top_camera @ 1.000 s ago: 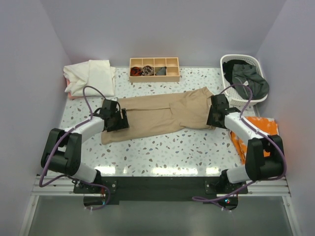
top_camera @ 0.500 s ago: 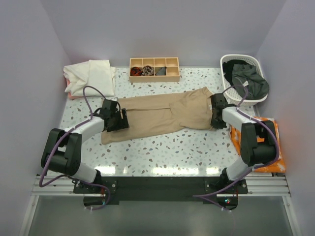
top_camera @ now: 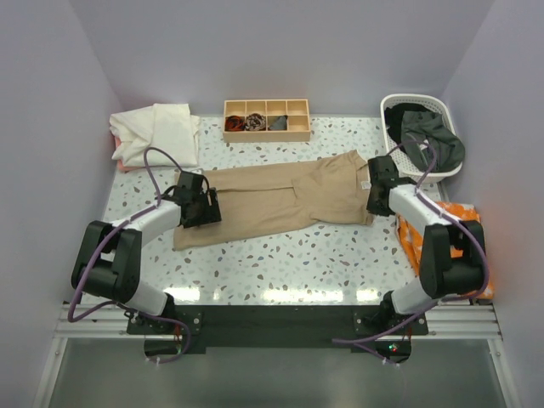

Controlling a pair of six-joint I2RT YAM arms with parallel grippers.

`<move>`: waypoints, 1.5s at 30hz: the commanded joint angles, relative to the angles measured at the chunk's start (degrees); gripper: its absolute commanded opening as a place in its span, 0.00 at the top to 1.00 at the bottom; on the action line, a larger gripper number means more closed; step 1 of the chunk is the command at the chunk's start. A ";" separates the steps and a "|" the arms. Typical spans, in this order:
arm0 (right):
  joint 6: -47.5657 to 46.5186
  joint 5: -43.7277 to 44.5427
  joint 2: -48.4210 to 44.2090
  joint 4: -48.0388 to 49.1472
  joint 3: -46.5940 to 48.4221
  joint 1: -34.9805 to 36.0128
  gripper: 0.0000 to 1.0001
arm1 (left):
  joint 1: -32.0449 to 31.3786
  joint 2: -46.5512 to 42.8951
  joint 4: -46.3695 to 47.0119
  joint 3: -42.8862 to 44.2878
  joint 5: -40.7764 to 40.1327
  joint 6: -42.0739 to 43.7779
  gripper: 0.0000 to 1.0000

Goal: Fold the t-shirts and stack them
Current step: Fold the other side of the tshirt into a rectangle

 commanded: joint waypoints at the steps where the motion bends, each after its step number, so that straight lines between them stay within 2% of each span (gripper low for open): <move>1: -1.15 -11.97 -8.47 1.54 -0.01 -0.19 0.82 | 0.13 0.38 -2.94 -0.38 0.13 0.30 0.27; 2: -1.15 -16.35 -8.48 1.19 0.34 -0.11 0.82 | 0.13 0.38 -2.93 -0.38 0.39 0.30 0.27; 5: -0.63 -19.90 -7.87 0.58 -0.09 0.16 0.82 | 0.13 0.56 -2.58 -0.55 0.57 0.30 0.27; 14: 0.60 -21.67 -2.70 4.88 -3.61 0.16 0.83 | 0.05 0.29 -2.76 -0.46 0.75 0.13 0.27; 18: 2.10 -17.12 2.58 5.32 -2.91 0.07 0.84 | 0.13 0.20 -3.11 -0.55 0.31 0.13 0.27; 24: 3.50 -3.75 11.71 1.47 1.31 -0.02 0.86 | 0.22 1.17 -7.58 0.94 -5.22 0.21 0.27; 29: 4.82 7.47 14.72 -1.96 5.43 -0.11 0.85 | 0.75 2.40 -9.88 1.73 -8.57 0.30 0.27; 31: 4.04 8.56 14.98 -3.29 6.49 -0.11 0.85 | 0.75 2.93 -9.79 1.91 -8.39 0.30 0.27; 35: 1.76 4.88 11.14 -0.93 6.16 -0.02 0.82 | 0.66 2.93 -8.74 2.00 -6.38 0.39 0.30; 38: -0.53 -2.84 5.08 3.20 3.87 -0.11 0.77 | 0.40 1.61 -6.37 1.39 -3.05 0.92 0.31; 40: -0.89 -8.54 1.64 5.14 2.64 -0.19 0.74 | 0.22 -0.23 -5.05 1.38 -1.98 0.92 0.31; 45: 1.04 -15.60 -5.92 6.37 3.15 -0.02 0.67 | -1.62 -5.50 -1.97 3.66 1.54 -0.05 0.28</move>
